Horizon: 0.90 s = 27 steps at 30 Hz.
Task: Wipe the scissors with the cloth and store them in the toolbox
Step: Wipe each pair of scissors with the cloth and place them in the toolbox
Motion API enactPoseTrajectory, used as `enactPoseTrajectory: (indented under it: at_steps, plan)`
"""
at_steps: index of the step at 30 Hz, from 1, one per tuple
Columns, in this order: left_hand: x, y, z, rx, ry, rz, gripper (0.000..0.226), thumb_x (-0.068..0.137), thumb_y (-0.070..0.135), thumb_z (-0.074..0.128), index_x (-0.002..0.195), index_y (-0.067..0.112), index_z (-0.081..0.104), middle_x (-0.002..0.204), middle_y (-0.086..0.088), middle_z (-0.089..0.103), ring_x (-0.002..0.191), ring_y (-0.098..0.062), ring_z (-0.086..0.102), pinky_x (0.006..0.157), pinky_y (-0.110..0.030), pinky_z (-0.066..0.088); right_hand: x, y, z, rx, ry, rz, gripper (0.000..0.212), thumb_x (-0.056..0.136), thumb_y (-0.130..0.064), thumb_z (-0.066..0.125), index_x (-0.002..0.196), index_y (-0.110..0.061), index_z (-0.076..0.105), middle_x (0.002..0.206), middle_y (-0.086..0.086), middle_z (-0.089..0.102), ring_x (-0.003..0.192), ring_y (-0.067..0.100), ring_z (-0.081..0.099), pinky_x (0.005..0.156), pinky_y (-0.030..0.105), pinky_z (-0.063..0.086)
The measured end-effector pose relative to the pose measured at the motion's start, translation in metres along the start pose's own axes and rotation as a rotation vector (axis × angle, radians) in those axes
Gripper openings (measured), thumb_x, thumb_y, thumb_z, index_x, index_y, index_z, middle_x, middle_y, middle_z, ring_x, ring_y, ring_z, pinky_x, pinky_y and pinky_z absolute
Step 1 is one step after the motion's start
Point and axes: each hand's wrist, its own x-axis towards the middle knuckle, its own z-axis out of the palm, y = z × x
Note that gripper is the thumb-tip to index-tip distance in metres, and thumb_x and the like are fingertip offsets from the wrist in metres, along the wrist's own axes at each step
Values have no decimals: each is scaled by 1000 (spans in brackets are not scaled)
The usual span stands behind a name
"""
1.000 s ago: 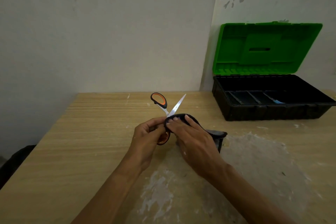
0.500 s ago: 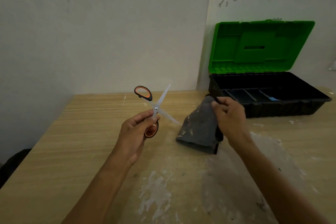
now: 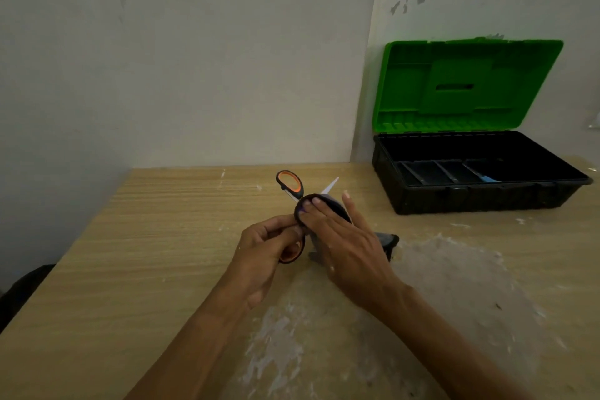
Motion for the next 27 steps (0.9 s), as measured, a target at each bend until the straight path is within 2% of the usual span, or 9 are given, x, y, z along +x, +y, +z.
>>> enactPoseTrajectory:
  at_steps: [4, 8, 10, 12, 17, 19, 22, 25, 27]
  plan:
    - [0, -2, -1, 2, 36, -52, 21, 88, -3, 70, 107, 3, 75, 105, -33, 72, 81, -20, 61, 70, -21, 50, 5, 23, -6, -48, 31, 123, 47, 92, -13, 45, 137, -2, 52, 139, 14, 56, 135, 25, 47, 118, 49, 15]
    - [-1, -2, 0, 35, 27, -35, 19, 89, -1, 70, 103, 10, 77, 102, -24, 76, 81, -18, 62, 71, -21, 53, 3, 55, -18, 106, 22, 455, 40, 101, -5, 38, 139, -9, 50, 134, 10, 60, 133, 27, 47, 118, 37, 22]
    - [1, 3, -1, -2, 15, 1, 21, 89, -1, 70, 108, 8, 76, 95, -15, 79, 73, -9, 66, 67, -17, 54, 3, 67, -30, 378, -31, 646, 35, 104, -12, 38, 133, -18, 56, 118, -1, 67, 118, 24, 59, 96, 22, 46]
    - [3, 10, -3, -67, 34, 31, 22, 89, -2, 68, 109, 7, 74, 94, -11, 80, 72, -7, 70, 65, -16, 54, 7, 72, -42, 816, -57, 770, 32, 103, -9, 39, 120, -16, 66, 103, 0, 73, 100, 21, 67, 78, 20, 53]
    - [3, 23, -9, -253, 48, 46, 31, 77, 7, 75, 108, 7, 75, 99, -12, 78, 75, -9, 70, 71, -21, 56, 11, 83, -83, 1556, -46, 650, 30, 96, -19, 51, 120, -12, 68, 117, 17, 68, 105, 29, 67, 88, 37, 56]
    - [3, 26, -9, -307, 64, 45, 37, 74, 10, 75, 111, 7, 74, 99, -10, 78, 70, -7, 68, 74, -24, 56, 11, 84, -80, 1522, -17, 687, 26, 97, -13, 51, 112, -10, 72, 109, 16, 71, 97, 26, 69, 82, 33, 58]
    - [1, 29, -8, -352, 49, 51, 33, 77, 8, 73, 110, 10, 75, 95, -8, 78, 65, -8, 63, 68, -22, 58, 7, 77, -55, 1084, -147, 820, 26, 98, -4, 47, 95, -2, 73, 86, 10, 72, 82, 23, 65, 72, 30, 52]
    - [-1, 29, -6, -344, 33, 51, 40, 75, 10, 74, 115, 8, 73, 96, -8, 77, 66, -9, 63, 66, -22, 58, 4, 65, -37, 650, -348, 699, 24, 101, -16, 49, 97, -22, 71, 88, -14, 69, 82, -2, 62, 68, 10, 43]
    - [-3, 29, -3, -355, 29, 37, 41, 74, 10, 75, 115, 8, 73, 93, -6, 76, 66, -10, 63, 65, -22, 58, 8, 52, -39, 526, -144, 628, 16, 100, -33, 52, 103, -31, 67, 95, -21, 65, 88, -11, 59, 69, 6, 43]
